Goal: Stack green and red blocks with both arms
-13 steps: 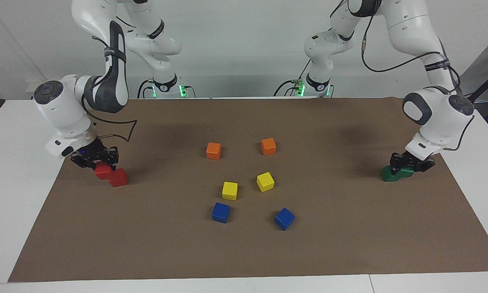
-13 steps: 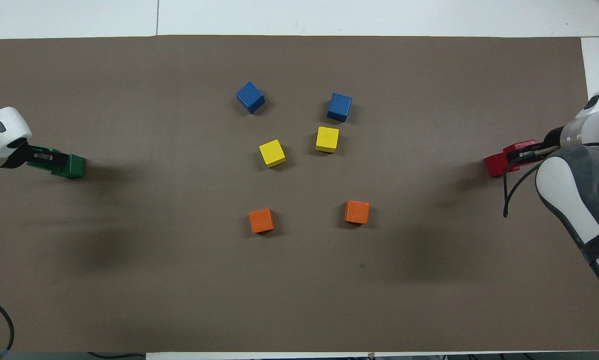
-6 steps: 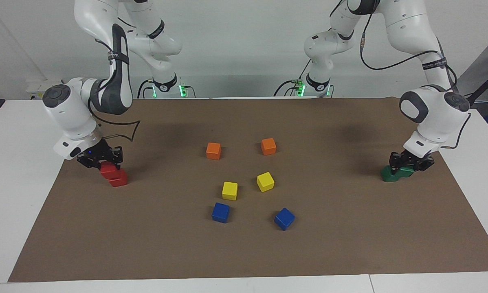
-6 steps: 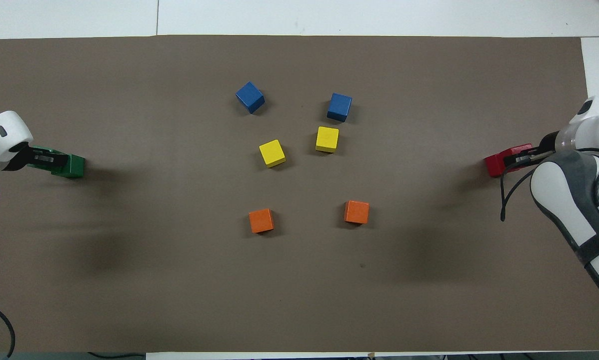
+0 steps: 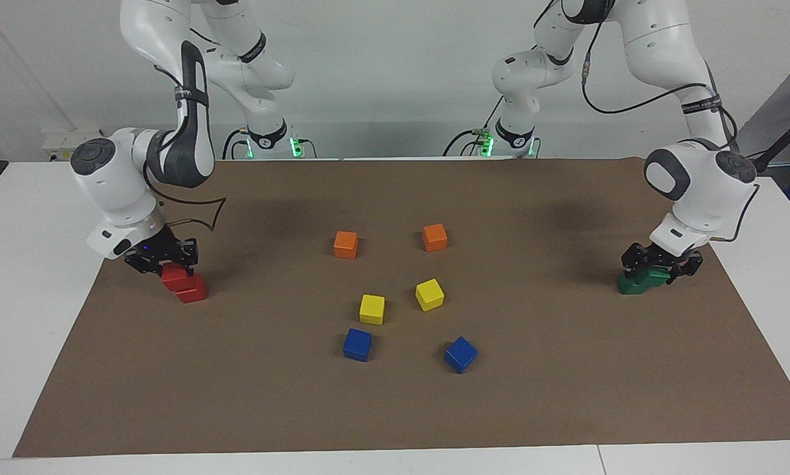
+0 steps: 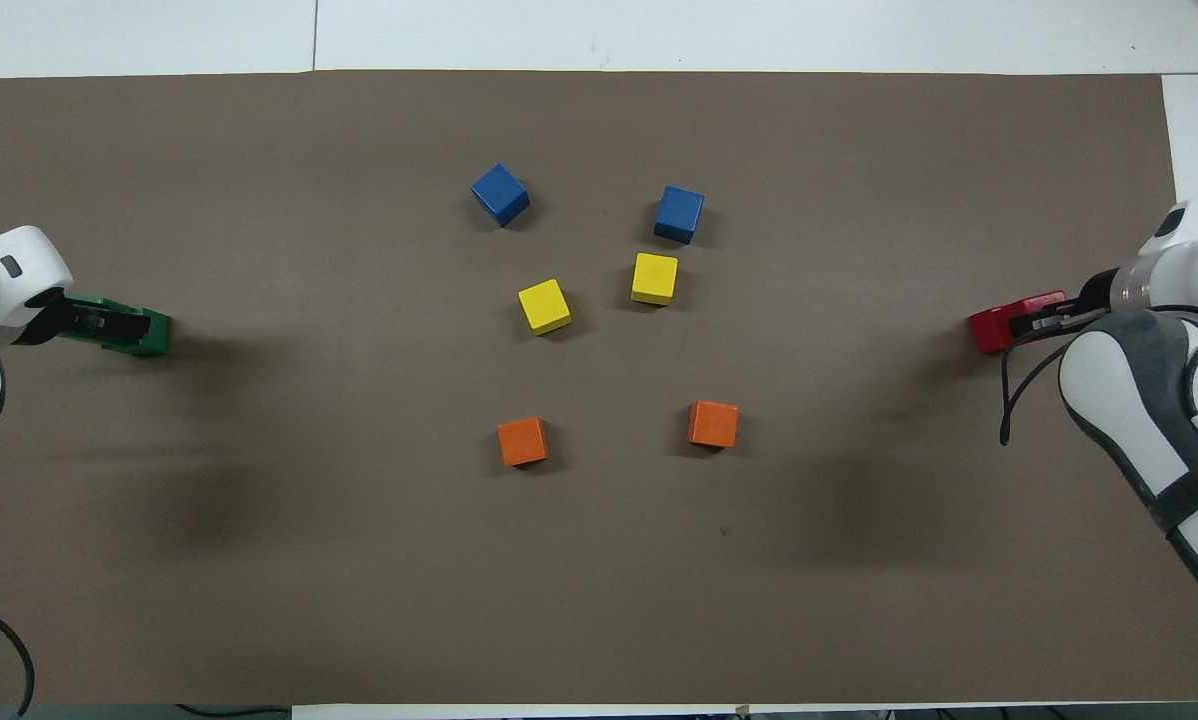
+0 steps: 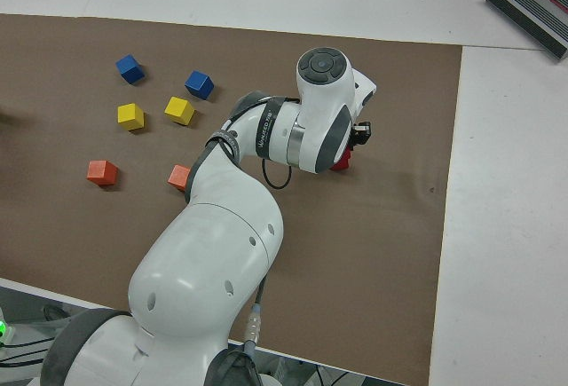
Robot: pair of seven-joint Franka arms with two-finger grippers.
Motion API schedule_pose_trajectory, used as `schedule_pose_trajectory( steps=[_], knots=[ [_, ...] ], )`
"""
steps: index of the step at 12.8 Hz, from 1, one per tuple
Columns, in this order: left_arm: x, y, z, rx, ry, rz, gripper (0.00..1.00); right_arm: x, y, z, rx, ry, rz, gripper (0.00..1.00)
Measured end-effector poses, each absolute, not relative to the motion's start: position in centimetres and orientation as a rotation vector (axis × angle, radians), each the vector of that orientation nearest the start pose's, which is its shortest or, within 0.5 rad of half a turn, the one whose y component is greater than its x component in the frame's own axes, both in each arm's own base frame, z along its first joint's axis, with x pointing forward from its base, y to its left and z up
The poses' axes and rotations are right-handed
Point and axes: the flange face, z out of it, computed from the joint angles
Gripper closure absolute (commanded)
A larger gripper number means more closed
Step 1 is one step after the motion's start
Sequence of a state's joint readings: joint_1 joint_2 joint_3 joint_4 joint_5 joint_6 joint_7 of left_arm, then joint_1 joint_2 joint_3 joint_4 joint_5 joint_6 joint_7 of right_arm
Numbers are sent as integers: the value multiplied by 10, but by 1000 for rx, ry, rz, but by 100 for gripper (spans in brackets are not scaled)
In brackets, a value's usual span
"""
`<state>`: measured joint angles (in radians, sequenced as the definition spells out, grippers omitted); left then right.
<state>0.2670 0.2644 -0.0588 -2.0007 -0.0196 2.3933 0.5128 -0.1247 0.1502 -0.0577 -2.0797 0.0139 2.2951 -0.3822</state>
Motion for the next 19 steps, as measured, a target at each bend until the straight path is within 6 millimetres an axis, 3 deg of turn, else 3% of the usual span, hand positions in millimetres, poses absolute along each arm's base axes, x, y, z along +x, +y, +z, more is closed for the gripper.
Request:
schedule_pose_trajectory(
  steps=[4,11,14,17,19],
  knots=[
    [604,127,360,-3083,452,-210,0,567,-103,359,-3140,-303,-94,87],
    [618,123,473,-3122,407,-118,0,565,-101,356,-3138,-309,-83,86],
    [618,96,523,-3145,234,-131,0,565,-101,356,-3138,-309,-83,85],
    [609,41,561,-3159,5,-174,0,565,-101,356,-3139,-309,-94,84],
    [597,20,580,-3161,-27,-166,0,565,-101,355,-3140,-309,-96,84]
  ],
)
